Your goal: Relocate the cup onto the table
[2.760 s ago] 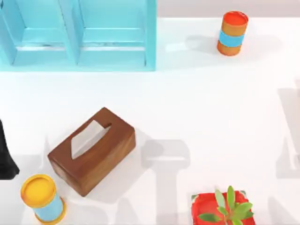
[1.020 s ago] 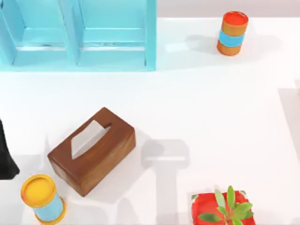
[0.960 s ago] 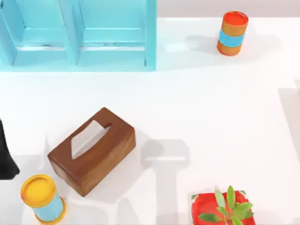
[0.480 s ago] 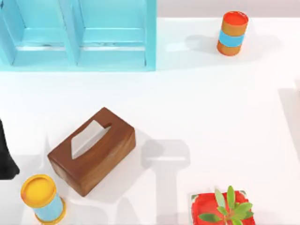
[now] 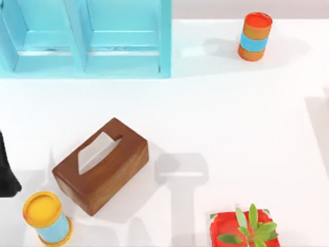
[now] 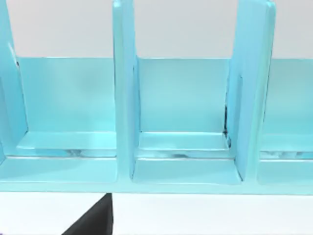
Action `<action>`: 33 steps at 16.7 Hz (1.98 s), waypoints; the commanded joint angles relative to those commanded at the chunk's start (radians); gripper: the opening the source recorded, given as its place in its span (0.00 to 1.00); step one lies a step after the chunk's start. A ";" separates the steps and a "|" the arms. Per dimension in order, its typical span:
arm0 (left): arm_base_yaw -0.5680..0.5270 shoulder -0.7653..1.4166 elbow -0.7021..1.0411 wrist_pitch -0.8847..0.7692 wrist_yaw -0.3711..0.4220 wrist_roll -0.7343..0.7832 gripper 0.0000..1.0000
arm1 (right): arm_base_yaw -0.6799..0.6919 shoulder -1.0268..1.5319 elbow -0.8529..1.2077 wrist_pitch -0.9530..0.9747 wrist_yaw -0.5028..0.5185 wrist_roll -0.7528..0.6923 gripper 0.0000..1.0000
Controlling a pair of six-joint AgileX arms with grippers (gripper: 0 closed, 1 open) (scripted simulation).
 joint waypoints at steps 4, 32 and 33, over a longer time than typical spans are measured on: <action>0.000 0.000 0.000 0.000 0.000 0.000 1.00 | 0.000 0.000 0.000 0.000 0.000 0.000 0.85; 0.000 0.000 0.000 0.000 0.000 0.000 1.00 | 0.209 -0.167 0.085 -0.275 -0.001 0.208 0.00; 0.000 0.000 0.000 0.000 0.000 0.000 1.00 | 0.251 -0.201 0.100 -0.325 -0.001 0.247 0.00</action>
